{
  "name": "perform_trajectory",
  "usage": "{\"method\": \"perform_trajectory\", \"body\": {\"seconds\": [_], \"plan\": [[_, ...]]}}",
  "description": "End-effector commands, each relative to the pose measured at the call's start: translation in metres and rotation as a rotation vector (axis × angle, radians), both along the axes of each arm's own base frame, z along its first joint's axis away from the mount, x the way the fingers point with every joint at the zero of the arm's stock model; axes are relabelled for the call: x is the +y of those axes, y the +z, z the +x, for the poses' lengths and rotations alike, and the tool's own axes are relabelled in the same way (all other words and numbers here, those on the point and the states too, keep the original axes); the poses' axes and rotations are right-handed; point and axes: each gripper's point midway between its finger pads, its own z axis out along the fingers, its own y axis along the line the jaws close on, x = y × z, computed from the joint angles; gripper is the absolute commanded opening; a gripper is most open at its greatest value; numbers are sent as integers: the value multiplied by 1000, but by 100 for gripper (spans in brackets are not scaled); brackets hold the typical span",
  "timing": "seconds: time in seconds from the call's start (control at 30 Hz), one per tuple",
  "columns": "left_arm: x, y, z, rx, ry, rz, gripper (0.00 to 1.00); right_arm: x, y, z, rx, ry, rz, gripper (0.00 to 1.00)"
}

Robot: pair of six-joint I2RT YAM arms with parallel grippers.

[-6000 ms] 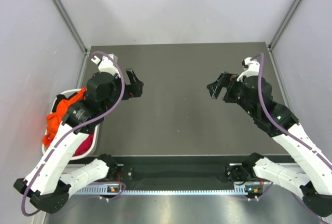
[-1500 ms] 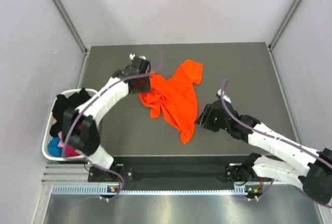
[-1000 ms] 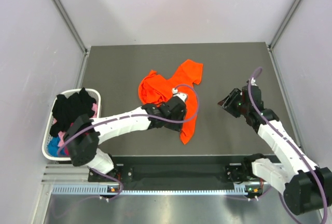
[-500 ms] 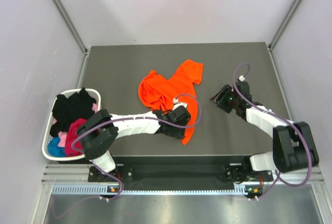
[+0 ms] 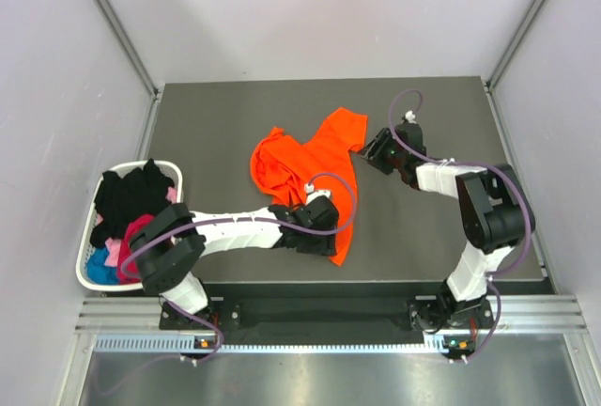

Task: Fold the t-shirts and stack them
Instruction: Flatten the tshirt out

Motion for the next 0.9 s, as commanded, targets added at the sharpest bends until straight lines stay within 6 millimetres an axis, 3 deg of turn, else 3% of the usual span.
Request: {"method": "perform_trajectory", "body": {"seconds": [0.0, 0.4, 0.53, 0.67, 0.7, 0.73, 0.8, 0.83, 0.87], "plan": [[-14, 6, -3, 15, 6, -78, 58, 15, 14, 30, -82, -13, 7, 49], [-30, 0, -5, 49, 14, -101, 57, 8, -17, 57, -48, -66, -93, 45], [-36, -11, -7, 85, -16, -78, 54, 13, -23, 66, -56, -54, -89, 45], [-29, -20, -1, 75, 9, 1, 41, 12, -31, 68, -41, -55, -93, 35], [-28, -17, 7, 46, 27, 16, 22, 11, -26, 68, -44, -56, -93, 28], [-15, -20, 4, 56, 34, 82, 13, 4, -24, 68, -42, -69, -98, 25], [2, -13, 24, -19, 70, 189, 0, -22, -13, 60, 22, -138, -141, 14], [13, -10, 30, -44, 87, 242, 0, -36, -10, 53, 46, -167, -153, 9], [32, -5, 34, -44, 101, 315, 0, -54, 17, 51, 11, -202, -141, 5]]}}
